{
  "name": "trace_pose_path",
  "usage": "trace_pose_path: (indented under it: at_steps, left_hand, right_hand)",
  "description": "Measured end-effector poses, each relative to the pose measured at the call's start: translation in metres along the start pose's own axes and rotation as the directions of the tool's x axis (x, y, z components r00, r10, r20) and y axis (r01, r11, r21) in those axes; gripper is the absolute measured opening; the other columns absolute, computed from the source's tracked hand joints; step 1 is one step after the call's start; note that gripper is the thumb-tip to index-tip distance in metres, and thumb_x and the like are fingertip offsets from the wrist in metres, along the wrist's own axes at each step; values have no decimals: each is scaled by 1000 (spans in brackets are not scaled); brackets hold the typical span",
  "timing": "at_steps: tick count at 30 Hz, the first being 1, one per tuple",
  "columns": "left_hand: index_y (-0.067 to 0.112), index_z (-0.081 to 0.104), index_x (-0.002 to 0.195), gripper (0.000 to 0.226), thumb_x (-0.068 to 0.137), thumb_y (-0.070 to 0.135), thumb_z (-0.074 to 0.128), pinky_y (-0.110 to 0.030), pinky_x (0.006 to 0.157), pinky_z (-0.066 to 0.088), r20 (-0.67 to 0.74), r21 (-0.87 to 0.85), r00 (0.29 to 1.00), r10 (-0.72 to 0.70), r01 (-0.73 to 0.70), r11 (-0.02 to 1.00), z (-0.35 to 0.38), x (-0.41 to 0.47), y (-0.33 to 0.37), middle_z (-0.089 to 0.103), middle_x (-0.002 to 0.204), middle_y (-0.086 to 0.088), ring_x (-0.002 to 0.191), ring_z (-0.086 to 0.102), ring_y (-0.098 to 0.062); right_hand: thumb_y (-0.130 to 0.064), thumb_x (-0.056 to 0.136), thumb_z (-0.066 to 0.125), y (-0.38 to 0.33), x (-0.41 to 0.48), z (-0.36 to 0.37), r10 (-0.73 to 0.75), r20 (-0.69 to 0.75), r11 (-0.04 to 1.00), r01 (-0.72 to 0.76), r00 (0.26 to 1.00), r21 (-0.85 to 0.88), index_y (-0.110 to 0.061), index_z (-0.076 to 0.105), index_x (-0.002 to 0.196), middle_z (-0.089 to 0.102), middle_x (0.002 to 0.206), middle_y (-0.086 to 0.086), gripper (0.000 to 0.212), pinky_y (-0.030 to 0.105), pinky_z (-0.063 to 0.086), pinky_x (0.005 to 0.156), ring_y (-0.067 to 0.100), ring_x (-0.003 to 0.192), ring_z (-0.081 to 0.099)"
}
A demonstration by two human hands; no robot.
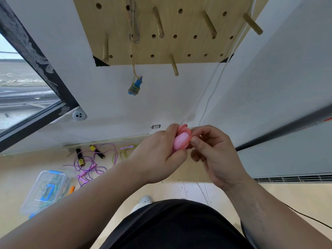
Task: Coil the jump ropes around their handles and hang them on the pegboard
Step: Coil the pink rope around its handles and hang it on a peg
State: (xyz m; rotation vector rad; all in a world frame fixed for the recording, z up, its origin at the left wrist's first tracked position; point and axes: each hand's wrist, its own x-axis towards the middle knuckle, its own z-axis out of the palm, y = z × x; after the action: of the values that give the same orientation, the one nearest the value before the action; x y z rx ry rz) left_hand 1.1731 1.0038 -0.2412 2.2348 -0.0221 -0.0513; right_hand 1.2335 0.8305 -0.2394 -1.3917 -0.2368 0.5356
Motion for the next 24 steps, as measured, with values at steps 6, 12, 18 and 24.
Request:
trace_pose_path:
  at_steps: [6, 12, 18, 24]
  left_hand:
    - [33, 54, 110, 39, 82, 57, 62, -43, 39, 54, 126, -360, 969, -213, 245, 900, 2, 0, 14, 62, 72, -2, 43, 62, -27]
    - [34, 57, 113, 39, 86, 61, 53, -50, 47, 56, 6, -311, 993, -117, 113, 944, 3, 1, 4, 68, 78, -2, 56, 68, -29]
    - [18, 53, 134, 48, 92, 40, 53, -38, 53, 51, -52, -211, 994, 94, -103, 972, 1, -6, -8, 65, 72, 10, 56, 61, -13]
    - [13, 51, 133, 61, 85, 49, 45, -36, 54, 49, 46, 219, 959, 280, -283, 934, -1, -7, -16, 69, 79, 2, 64, 62, -24]
  right_hand:
    - [-12, 87, 69, -4, 6, 0, -158, 25, 959, 159, 987, -234, -18, 78, 100, 71, 100, 13, 17, 27, 50, 66, 21, 78, 63]
    - [-7, 88, 67, -3, 11, 0, -231, 82, 922, 245, 970, -300, -17, 76, 97, 67, 109, 2, 16, 32, 54, 84, 20, 102, 67]
    - [-16, 87, 73, -4, 6, 0, -248, 124, 916, 274, 961, -294, -15, 78, 94, 68, 89, 7, 8, 40, 54, 83, 29, 90, 66]
    - [-3, 79, 75, -8, -4, -7, -82, 184, 977, 115, 980, -179, -4, 74, 87, 74, 80, -3, 8, 26, 54, 69, 16, 70, 66]
